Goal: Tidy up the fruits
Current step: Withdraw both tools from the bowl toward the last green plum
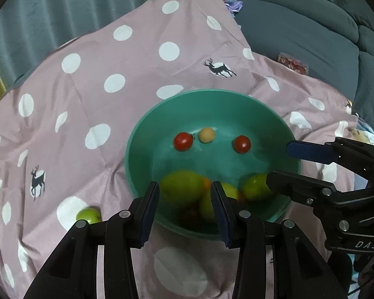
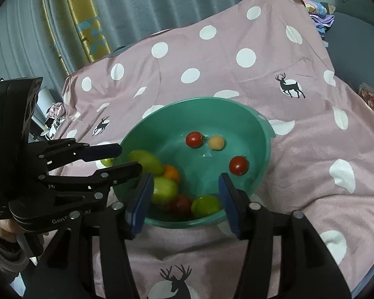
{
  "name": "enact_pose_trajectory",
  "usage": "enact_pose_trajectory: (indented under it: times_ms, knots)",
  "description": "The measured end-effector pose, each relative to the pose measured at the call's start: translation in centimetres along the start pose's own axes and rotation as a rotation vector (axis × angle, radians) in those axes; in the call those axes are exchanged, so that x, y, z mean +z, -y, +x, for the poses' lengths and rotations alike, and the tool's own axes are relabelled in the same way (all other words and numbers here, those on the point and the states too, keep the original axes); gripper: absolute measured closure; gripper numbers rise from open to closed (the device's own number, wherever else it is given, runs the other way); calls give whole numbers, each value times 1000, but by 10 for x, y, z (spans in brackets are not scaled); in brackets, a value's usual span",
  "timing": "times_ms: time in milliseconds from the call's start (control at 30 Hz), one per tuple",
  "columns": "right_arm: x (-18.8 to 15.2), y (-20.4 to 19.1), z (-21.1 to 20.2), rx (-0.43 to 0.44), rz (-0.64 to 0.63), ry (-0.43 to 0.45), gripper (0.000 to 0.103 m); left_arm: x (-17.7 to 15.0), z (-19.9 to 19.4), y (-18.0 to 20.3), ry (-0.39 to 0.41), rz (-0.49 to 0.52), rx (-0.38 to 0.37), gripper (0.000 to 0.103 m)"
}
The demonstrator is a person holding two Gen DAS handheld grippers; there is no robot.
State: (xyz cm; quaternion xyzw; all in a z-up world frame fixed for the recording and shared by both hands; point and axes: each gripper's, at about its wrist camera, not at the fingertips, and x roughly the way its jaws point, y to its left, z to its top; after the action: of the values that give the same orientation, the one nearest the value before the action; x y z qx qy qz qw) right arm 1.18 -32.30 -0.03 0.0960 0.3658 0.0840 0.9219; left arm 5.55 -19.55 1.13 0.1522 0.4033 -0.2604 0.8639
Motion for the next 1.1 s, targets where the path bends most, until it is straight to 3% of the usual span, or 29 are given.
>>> enact_pose_trajectory:
  times_ms: [67,133,300,400,633,1100]
  knots:
    - [0,1,-2,6,6,7,43,-1,-3,-2,4,-9,8,41]
    - [-1,0,-4,8,8,11,42,-3,-8,-6,14,-21,16,33]
    - [-3,-2,-10,10,16,15,39,-11,-19,-14,20,-56,30,31]
    - [-5,-4,-14,12,15,17,36,-19,-28,-19,27,-80,38,24]
    - [-13,-16,-21,18,2,6,31,-48,-42,-33,16,-154,59,23]
    - [-30,-72,-6,90,-115,-83,28,-126,-54,-67,-92,-295,131,23]
